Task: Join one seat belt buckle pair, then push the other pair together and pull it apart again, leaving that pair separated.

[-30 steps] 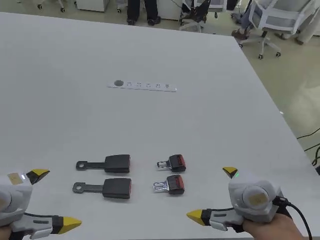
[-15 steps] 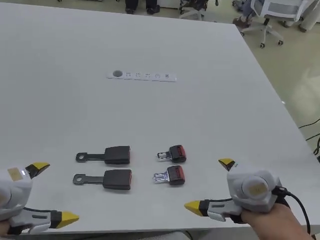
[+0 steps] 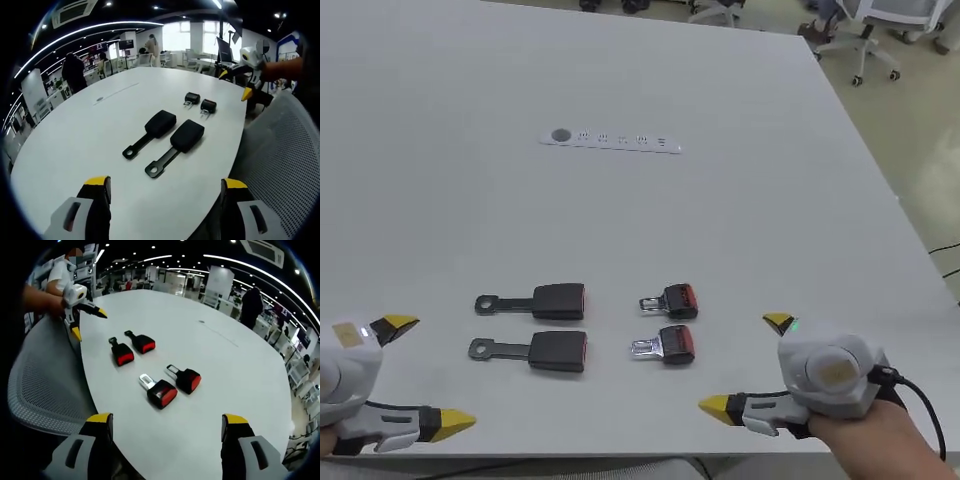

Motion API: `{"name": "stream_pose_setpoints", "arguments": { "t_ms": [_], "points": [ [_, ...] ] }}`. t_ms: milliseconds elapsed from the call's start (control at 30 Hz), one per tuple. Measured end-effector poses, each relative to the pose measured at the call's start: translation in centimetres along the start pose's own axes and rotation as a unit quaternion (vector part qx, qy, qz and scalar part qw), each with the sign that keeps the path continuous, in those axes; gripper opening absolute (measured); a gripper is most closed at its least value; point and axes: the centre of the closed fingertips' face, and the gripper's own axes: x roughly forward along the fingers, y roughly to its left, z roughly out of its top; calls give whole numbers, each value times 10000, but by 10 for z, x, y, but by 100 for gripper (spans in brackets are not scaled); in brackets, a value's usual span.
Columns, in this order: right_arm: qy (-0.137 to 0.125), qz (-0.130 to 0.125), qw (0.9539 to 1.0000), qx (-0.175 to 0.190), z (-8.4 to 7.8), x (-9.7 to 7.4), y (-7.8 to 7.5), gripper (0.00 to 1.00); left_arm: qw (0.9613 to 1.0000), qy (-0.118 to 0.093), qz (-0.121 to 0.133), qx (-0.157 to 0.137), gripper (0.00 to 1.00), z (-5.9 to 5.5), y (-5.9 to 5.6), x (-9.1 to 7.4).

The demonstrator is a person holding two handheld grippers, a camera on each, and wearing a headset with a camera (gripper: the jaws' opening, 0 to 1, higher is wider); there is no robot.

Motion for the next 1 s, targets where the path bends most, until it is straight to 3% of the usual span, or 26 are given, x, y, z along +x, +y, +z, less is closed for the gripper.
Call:
{"name": "stream_pose_setpoints", "arguments": {
  "t_ms": [167,533,700,1000],
  "points": [
    [88,78,9999,-75,-2,0,1,86,10000,32,-14,-40,92,0,0,0],
    [208,202,9990,-354,-6,4,0,81,9991,123,-52,392,86,4,0,4],
    [158,284,9990,-294,-4,7,2,77,9981,198,-205,555,83,7,-3,10],
    [217,465,9969,-600,2,17,0,70,9926,307,-569,1029,76,20,-12,29]
  ]
}}
